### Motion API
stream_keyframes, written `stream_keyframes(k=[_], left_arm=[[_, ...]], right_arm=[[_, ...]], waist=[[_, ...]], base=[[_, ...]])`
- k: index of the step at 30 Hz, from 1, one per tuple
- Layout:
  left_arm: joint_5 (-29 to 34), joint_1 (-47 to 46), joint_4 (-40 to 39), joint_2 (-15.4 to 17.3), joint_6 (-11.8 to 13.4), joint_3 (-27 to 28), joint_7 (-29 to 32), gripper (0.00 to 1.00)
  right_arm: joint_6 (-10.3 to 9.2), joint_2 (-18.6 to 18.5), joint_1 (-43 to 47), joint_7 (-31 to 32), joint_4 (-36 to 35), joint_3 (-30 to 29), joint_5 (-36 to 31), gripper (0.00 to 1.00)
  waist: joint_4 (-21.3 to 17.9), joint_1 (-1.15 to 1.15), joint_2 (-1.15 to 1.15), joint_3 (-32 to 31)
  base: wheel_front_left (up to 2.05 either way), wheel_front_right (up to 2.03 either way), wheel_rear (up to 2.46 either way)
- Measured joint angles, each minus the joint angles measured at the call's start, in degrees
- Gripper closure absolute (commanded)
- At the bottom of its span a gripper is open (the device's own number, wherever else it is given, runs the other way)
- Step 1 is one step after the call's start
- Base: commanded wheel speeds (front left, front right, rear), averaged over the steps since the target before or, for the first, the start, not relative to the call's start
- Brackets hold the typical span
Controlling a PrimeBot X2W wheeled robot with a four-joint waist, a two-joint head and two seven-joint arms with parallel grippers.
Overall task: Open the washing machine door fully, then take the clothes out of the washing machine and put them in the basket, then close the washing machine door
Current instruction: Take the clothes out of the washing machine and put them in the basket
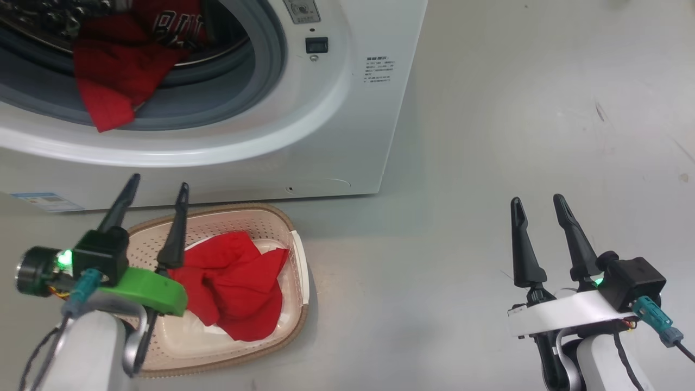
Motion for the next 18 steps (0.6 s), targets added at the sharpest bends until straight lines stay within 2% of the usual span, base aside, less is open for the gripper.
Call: stream_keyframes(k=[4, 6, 18], left_arm=[[-0.1, -3.5, 1.7, 2.4, -0.2, 2.1, 2.7, 0.00], [-2.1, -5.6, 2.6, 2.3, -0.2, 4.1, 3.9, 0.00], [1.6, -17.2, 9.6, 10.5, 1.4, 6.4, 12.5, 0.00]], right_arm=[[-0.01, 0.0, -1.7, 0.0, -0.3, 1.4, 1.3, 0.00], [-0.05, 0.0, -2.3, 0.0, -0.4, 1.7, 1.9, 0.00], [-1.07, -0.1, -5.5, 0.0, -0.8, 4.5, 3.4, 0.00]], waist=[[-1.7, 0.00, 0.00, 2.2], [-2.8, 0.00, 0.00, 3.2], [-9.7, 0.00, 0.00, 8.7]], base=[[0.00, 0.00, 0.00], [0.00, 0.00, 0.00], [0.00, 0.00, 0.00]])
